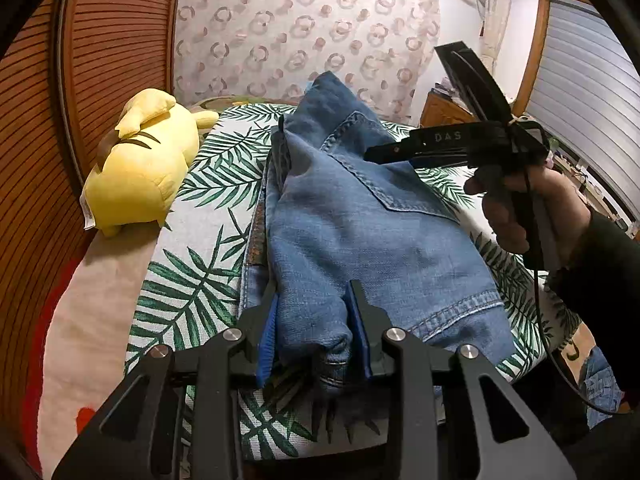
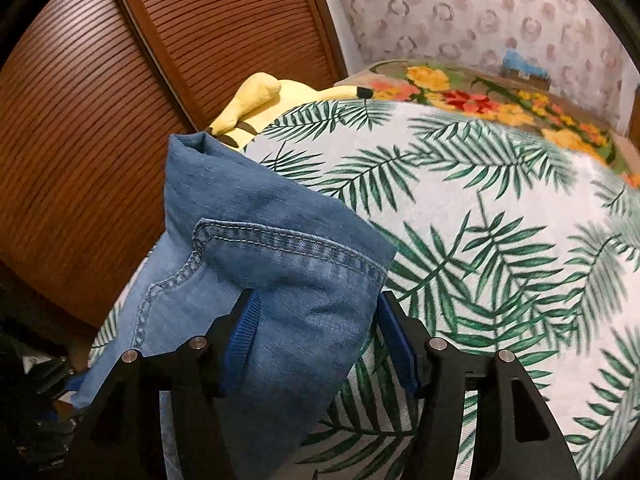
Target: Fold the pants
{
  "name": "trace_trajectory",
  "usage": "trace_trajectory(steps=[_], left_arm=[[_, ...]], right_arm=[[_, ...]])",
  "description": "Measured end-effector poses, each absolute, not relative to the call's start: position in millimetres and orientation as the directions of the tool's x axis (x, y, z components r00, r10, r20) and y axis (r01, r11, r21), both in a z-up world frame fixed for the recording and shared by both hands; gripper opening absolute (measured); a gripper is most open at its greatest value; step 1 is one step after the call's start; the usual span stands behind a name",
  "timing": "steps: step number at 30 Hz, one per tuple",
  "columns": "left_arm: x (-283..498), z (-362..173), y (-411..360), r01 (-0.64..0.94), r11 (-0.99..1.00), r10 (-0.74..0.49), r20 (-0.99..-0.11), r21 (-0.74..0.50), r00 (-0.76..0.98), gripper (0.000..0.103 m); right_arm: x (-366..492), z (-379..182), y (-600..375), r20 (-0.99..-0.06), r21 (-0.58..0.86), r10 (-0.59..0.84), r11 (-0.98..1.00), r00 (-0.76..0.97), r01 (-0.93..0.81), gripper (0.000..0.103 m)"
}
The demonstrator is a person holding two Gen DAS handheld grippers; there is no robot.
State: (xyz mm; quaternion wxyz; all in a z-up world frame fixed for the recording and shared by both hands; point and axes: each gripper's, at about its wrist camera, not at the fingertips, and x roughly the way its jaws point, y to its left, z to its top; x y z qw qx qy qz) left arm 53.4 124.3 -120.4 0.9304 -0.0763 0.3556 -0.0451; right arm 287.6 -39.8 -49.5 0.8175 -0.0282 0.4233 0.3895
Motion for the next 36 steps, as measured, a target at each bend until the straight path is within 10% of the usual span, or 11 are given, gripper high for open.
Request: trace_trajectory(steps=[9, 17, 36], left_arm=[[52, -120, 124, 0.045, 0.982, -0.155, -0.642, -0.185, 0.751, 0.028], [44, -110, 125, 0.052, 0.978, -0.168, -0.616, -0.202, 0.77, 0.015], [74, -67, 188, 0.005, 0.979, -0.113, -0.52, -0.206, 0.847, 0.013]], right_arm=[[292, -57, -45, -0.695, 0.317, 0.645, 0.672, 0.318, -0.67, 0.062], [270, -33, -51, -0.64, 0.301, 0.669, 0.671, 0.378, -0.678, 0.027], [261, 63, 2, -0.516, 0.149, 0.741, 0.572, 0.43, -0.807, 0.023]])
